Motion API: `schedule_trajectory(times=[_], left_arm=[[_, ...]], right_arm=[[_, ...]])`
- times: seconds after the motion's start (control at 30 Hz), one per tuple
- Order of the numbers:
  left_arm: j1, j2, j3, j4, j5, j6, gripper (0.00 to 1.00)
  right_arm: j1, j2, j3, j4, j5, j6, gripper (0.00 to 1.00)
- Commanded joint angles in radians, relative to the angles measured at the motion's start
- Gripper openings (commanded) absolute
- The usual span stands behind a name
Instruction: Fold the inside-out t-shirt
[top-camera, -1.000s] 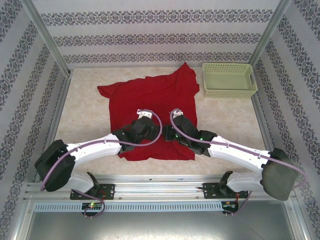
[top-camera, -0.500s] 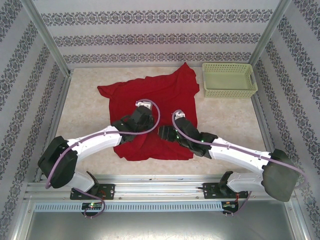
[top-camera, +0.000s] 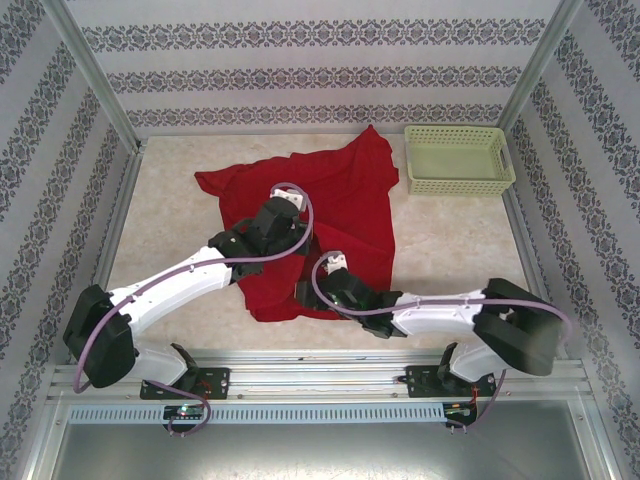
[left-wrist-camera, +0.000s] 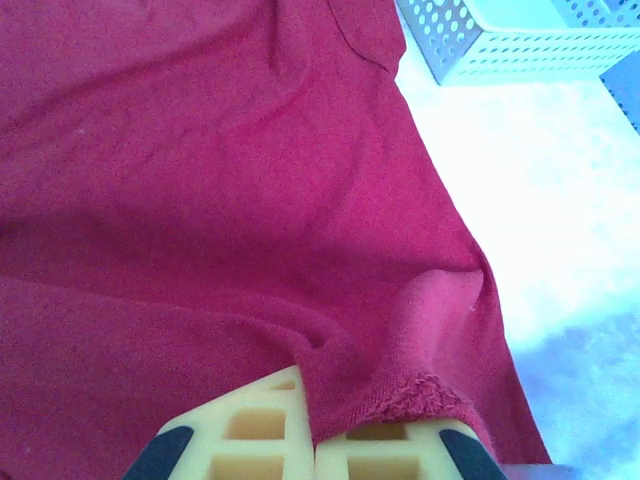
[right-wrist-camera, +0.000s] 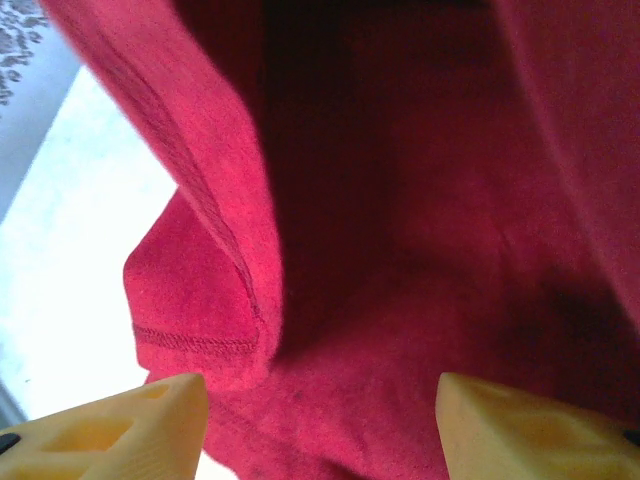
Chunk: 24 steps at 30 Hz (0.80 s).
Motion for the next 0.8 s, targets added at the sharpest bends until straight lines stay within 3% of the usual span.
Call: schedule_trajectory(times=[0.0,0.27,0.53,0.77], left_arm=[[0.01,-0.027,0.065,-0.054,0.02,-0.01,0.0],[0.021,-0.044,0.133,-0.11,0.035,0.035,0.0],[0.025,-0.081,0.15,-0.155,0.04,0.092,0.0],[0.031,-0.116,0.159,-0.213,0.042,0.19,0.0]], right_arm=[[0.019,0.054,0.007,0.143,0.08,-0.054,0.61],[0.008,0.177,0.111,0.061,0.117,-0.185,0.61],[-0.102,0.248,0.216,-0.047,0.063,-0.238,0.61],[-0.133,0.261,0.266,-0.089,0.017,-0.357,0.73]])
